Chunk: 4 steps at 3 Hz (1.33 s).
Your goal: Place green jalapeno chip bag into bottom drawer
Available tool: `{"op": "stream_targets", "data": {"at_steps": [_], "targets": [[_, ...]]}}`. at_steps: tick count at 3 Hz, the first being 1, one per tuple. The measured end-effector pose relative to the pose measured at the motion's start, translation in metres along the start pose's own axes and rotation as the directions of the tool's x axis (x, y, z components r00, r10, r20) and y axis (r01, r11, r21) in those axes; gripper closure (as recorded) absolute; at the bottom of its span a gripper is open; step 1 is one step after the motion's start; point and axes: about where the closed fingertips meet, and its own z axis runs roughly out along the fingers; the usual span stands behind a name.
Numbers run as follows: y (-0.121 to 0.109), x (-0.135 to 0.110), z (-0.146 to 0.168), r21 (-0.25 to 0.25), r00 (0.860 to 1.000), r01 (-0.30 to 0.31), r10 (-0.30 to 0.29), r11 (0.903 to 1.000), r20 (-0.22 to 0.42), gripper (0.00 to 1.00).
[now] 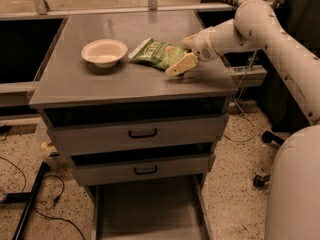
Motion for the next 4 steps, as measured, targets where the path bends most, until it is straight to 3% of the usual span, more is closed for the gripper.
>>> {"op": "stream_targets", "data": {"at_steps": [3,4], "targets": [[0.0000,0.0000,0.0001,0.000,1.000,0.000,0.000,1.0000,0.000,0.89],[0.0005,-0.0001,0.0007,-0.001,1.000,0.000,0.000,1.0000,0.000,1.00]]}}
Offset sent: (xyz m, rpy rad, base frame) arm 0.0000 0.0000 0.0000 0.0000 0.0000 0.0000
